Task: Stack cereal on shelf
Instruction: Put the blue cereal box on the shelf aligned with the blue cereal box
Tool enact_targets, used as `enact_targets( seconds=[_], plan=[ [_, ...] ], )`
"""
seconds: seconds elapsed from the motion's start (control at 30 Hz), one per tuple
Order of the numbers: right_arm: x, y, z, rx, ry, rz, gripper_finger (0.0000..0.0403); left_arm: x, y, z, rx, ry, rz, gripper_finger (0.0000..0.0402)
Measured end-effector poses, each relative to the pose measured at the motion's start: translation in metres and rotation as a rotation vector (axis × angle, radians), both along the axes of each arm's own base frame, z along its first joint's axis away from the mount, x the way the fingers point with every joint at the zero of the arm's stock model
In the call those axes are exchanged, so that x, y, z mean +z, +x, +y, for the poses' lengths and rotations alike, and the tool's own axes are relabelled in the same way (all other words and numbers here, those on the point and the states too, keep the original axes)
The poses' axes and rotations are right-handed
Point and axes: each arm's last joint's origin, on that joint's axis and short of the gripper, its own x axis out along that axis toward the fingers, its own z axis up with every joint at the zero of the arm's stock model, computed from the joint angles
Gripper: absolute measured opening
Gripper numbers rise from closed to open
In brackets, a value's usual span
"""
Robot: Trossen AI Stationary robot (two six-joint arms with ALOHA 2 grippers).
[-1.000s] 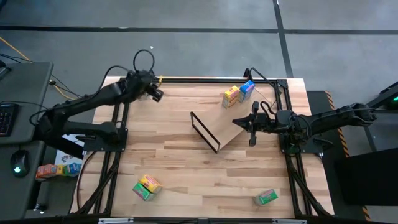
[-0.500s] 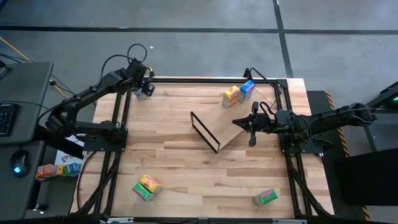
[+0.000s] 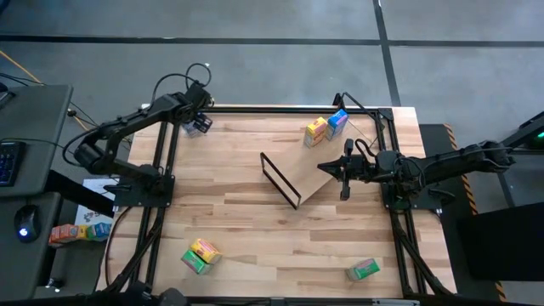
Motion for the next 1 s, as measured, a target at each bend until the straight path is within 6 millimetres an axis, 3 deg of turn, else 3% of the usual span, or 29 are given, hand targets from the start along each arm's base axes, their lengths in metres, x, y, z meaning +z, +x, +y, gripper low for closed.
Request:
enact_targets(
  seconds=[0.43,0.57,0.77,0.87,1.0],
  plan=[
    [0.000,0.000,0.000,-0.001,0.017,0.002,0.0000,-0.017,0.003,0.005,-0.029,-0.150,-0.059,0.0258],
    [0.000,0.000,0.000,0.000,0.016,0.002,0.0000,-0.017,0.003,0.005,-0.017,-0.152,-0.059,0.0224],
    [0.000,0.000,0.000,-0.001,0.015,0.002,0.0000,-0.017,0.001,0.002,-0.011,-0.168,-0.048,0.0137],
    [0.000,0.000,0.000,-0.001,0.013,0.003,0.0000,-0.008,0.002,0.001,-0.014,-0.173,-0.081,0.0102],
    [0.000,0.000,0.000,0.000,0.001,0.004,0.0000,0.024,0.010,0.000,-0.030,-0.172,-0.215,0.0089]
  ],
)
